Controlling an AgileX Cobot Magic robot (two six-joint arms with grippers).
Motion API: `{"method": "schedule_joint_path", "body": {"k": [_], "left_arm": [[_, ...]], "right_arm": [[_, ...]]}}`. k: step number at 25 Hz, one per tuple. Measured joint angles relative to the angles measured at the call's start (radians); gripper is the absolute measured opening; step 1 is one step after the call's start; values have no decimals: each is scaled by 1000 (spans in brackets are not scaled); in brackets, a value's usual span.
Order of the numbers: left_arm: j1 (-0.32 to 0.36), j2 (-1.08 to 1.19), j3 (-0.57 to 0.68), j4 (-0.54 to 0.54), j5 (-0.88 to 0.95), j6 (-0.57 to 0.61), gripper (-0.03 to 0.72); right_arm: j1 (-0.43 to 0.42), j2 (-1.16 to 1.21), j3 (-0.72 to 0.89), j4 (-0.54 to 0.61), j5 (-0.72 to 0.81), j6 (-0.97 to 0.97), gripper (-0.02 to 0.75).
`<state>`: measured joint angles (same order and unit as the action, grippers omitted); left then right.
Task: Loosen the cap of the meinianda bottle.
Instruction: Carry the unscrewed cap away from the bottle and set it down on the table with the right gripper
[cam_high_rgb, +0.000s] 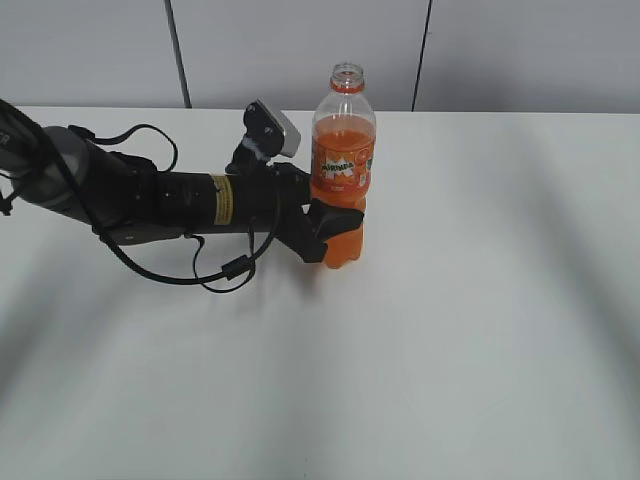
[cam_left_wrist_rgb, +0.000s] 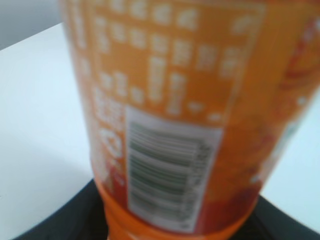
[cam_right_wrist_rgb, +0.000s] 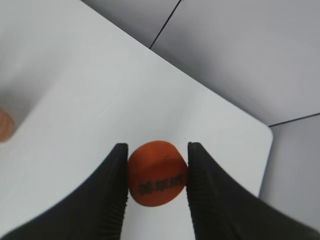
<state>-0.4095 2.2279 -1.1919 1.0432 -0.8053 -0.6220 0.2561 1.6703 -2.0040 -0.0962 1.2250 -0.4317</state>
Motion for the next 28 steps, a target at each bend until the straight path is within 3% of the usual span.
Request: {"method": "schedule_joint_path", "body": {"k": [4,11,19,28], "left_arm": [[0,0,0,0,0,0,377],[0,0,0,0,0,0,377],[0,0,0,0,0,0,376],[0,0,0,1,0,0,376]], "right_arm": [[-1,19,0,4,0,225,269],[-2,76,45,4,0,407,269],[-56,85,203,21,-4,469,269],[-80,84,550,96,-287,515,269]]}}
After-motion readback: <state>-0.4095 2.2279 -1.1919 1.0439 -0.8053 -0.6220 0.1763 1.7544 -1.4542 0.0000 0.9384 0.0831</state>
